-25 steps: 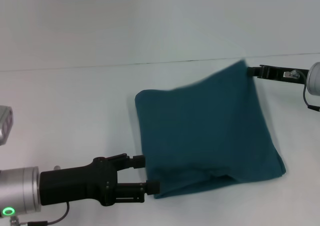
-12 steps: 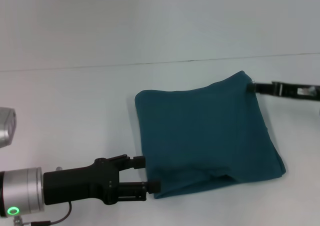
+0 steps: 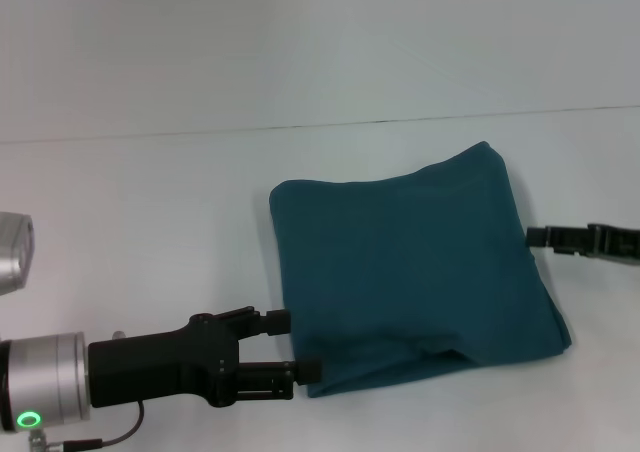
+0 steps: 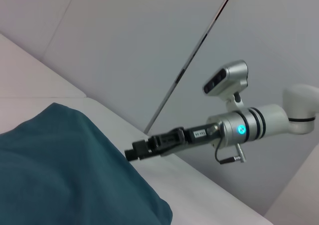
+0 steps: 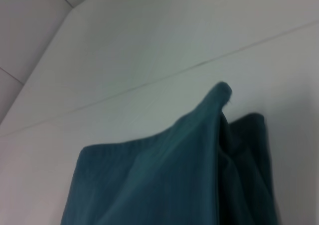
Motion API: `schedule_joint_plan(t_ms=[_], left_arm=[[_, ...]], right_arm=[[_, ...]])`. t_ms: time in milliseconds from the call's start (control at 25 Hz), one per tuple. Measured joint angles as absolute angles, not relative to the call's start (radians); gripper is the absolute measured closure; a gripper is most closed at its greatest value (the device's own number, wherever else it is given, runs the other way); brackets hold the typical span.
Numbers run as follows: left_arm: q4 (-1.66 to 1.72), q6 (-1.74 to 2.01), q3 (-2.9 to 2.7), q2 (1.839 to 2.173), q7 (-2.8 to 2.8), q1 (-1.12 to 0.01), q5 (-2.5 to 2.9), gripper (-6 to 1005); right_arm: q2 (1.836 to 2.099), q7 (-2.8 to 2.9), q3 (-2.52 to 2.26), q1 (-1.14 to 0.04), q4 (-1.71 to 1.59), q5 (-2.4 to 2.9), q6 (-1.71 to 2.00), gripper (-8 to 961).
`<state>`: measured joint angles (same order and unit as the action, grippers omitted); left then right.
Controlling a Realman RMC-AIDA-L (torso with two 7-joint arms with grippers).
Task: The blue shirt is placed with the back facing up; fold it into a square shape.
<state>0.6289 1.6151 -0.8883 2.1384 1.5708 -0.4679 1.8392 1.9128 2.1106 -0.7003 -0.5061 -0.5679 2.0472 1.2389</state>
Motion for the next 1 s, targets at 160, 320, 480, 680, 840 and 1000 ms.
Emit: schedule_joint_plan(t_ms=[160, 320, 480, 680, 840, 1000], left_arm=[[0.629, 1.615, -0.888, 2.138, 1.57, -0.468, 1.839, 54], [0.629, 1.615, -0.888, 2.138, 1.569, -0.468, 1.839, 54], [0.629, 1.615, -0.888, 2.138, 1.569, -0.468, 1.842, 54], [0.629, 1.613, -0.888, 2.14, 1.569, -0.468, 1.849, 54], [0.629, 1.612, -0.888, 2.142, 1.569, -0.468, 1.85, 54], [0.629, 1.608, -0.888, 2.141, 1.569, -0.468, 1.85, 54]], right_arm=[[1.916, 2.112, -0.701, -0.501, -0.556, 2.064, 1.252, 252], [1.929, 2.112, -0.703, -0.509, -0.549, 2.076, 1.256, 254], [1.936, 2.112, -0.704, -0.517, -0.537, 2.077, 1.256, 259], [1.94, 2.108, -0.71, -0.529, -0.515, 2.083, 1.251, 265], [1.942, 2.098, -0.706, -0.528, -0.52, 2.09, 1.251, 434], [1.939, 2.084, -0.682, -0.516, -0.529, 2.074, 1.265, 616]])
